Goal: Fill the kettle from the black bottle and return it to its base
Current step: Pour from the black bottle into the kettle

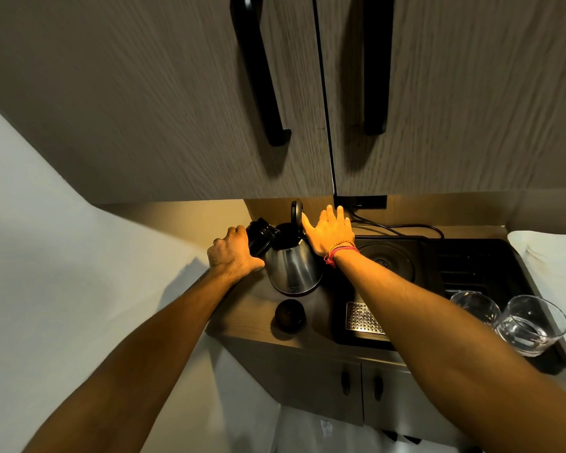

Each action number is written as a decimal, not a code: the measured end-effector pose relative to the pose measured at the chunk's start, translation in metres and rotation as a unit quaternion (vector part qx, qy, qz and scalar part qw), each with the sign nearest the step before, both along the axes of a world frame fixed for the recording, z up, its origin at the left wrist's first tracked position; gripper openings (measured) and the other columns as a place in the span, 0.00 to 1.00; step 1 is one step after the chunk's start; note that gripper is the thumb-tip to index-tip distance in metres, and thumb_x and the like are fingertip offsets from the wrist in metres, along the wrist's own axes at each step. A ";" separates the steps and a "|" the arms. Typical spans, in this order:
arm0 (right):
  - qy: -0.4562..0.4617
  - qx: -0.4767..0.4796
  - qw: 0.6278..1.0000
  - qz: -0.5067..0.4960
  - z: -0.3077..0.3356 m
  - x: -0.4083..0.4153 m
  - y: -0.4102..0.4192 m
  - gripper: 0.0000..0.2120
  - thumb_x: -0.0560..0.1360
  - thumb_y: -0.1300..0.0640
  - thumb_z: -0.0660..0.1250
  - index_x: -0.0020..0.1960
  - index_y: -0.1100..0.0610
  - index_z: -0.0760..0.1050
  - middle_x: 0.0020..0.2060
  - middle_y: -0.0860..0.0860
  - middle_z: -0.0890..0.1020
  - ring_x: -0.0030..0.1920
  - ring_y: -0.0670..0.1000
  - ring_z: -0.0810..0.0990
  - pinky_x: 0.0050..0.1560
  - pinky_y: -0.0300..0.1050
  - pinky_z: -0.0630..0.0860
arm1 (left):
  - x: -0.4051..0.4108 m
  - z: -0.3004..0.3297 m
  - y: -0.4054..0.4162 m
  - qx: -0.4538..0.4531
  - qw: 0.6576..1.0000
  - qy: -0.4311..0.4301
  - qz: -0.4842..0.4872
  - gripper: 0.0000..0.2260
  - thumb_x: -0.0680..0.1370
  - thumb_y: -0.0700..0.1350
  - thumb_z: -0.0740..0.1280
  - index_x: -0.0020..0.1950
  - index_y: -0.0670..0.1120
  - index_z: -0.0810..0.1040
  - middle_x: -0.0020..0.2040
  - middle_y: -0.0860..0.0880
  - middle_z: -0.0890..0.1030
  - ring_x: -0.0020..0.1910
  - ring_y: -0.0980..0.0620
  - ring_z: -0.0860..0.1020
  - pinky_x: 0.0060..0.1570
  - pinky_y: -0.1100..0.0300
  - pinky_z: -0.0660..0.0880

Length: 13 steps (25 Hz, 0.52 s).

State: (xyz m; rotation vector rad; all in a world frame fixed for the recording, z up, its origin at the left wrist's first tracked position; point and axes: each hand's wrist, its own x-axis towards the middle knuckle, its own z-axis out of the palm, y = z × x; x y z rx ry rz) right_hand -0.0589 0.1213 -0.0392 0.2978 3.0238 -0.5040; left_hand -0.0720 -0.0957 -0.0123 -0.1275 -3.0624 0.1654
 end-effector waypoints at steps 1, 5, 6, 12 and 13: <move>-0.004 0.005 1.000 0.007 0.000 0.000 0.000 0.33 0.81 0.39 0.43 0.81 0.53 0.53 0.80 0.60 0.52 0.81 0.62 0.46 0.79 0.60 0.52 | -0.001 0.001 0.000 -0.006 1.000 0.001 0.000 0.36 0.64 0.61 0.76 0.65 0.46 0.71 0.60 0.46 0.78 0.56 0.41 0.80 0.41 0.53 0.72; -0.005 0.005 1.000 0.008 0.001 0.001 0.001 0.33 0.81 0.39 0.43 0.81 0.53 0.52 0.80 0.60 0.52 0.81 0.62 0.46 0.79 0.60 0.52 | -0.002 0.003 0.000 -0.023 1.000 0.003 -0.002 0.37 0.64 0.62 0.76 0.66 0.46 0.70 0.60 0.46 0.77 0.56 0.40 0.80 0.42 0.52 0.75; -0.006 0.007 1.000 0.010 0.001 0.001 0.001 0.33 0.81 0.39 0.43 0.81 0.53 0.52 0.80 0.61 0.52 0.81 0.62 0.46 0.79 0.60 0.53 | -0.002 0.003 0.000 -0.027 1.000 0.003 -0.003 0.37 0.64 0.62 0.76 0.66 0.46 0.70 0.61 0.46 0.77 0.56 0.40 0.80 0.43 0.51 0.76; 0.010 -0.020 1.000 -0.015 0.000 -0.001 0.001 0.37 0.80 0.36 0.42 0.81 0.59 0.54 0.80 0.59 0.53 0.81 0.61 0.48 0.79 0.59 0.53 | 0.001 0.002 0.001 -0.038 0.999 0.002 -0.003 0.37 0.65 0.63 0.76 0.67 0.46 0.69 0.62 0.46 0.77 0.57 0.40 0.80 0.46 0.50 0.77; 0.009 -0.012 1.000 -0.010 -0.001 -0.001 0.000 0.37 0.80 0.36 0.42 0.81 0.58 0.54 0.80 0.60 0.53 0.81 0.61 0.48 0.79 0.59 0.53 | 0.001 0.003 0.001 -0.040 0.999 0.001 -0.001 0.37 0.65 0.63 0.76 0.67 0.46 0.69 0.62 0.46 0.77 0.57 0.40 0.79 0.45 0.50 0.77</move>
